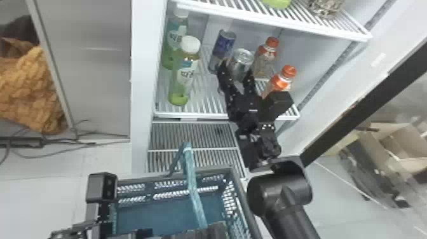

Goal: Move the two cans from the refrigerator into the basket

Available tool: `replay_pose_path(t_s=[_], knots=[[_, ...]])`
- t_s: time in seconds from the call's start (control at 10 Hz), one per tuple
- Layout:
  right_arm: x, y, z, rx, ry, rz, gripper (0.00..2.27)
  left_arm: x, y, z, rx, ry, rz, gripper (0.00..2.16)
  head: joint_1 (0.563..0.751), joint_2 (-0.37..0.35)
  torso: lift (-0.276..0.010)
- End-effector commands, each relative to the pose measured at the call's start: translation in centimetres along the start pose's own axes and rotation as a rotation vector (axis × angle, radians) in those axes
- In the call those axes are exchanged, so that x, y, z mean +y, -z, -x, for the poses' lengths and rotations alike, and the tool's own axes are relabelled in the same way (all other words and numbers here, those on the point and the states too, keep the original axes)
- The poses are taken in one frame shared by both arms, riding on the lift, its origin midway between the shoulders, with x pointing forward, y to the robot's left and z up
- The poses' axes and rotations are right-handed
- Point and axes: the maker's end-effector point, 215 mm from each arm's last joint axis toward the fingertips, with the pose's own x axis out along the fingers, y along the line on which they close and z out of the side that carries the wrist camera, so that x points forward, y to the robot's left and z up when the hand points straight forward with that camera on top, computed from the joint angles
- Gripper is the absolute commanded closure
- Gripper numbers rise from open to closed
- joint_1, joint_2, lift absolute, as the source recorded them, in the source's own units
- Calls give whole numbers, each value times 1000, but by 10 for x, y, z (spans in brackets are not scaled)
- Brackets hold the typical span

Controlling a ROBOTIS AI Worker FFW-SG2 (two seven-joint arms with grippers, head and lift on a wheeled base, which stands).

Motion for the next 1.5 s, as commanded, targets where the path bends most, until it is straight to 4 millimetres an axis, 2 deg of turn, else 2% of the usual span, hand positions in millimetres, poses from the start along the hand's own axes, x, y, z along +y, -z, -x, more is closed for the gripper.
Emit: replay_pose_path(t_s=[0.0,0.5,0.9,1.4], knots=[[-2,-10,8,-15,5,-7,760,0,0,0,-1,1,1,1188,695,-350,-276],[10,-52,49,-52,-31,-70,760,2,0,2,-4,-5,2,1188,695,-350,-276],[33,-67,88,29,-80,-118,760,1,-1,2,-10,-4,1,1188,695,-350,-276],[64,-71,134,187,-152,-179,760,0,-2,3,-12,-3,0,1188,695,-350,-276]])
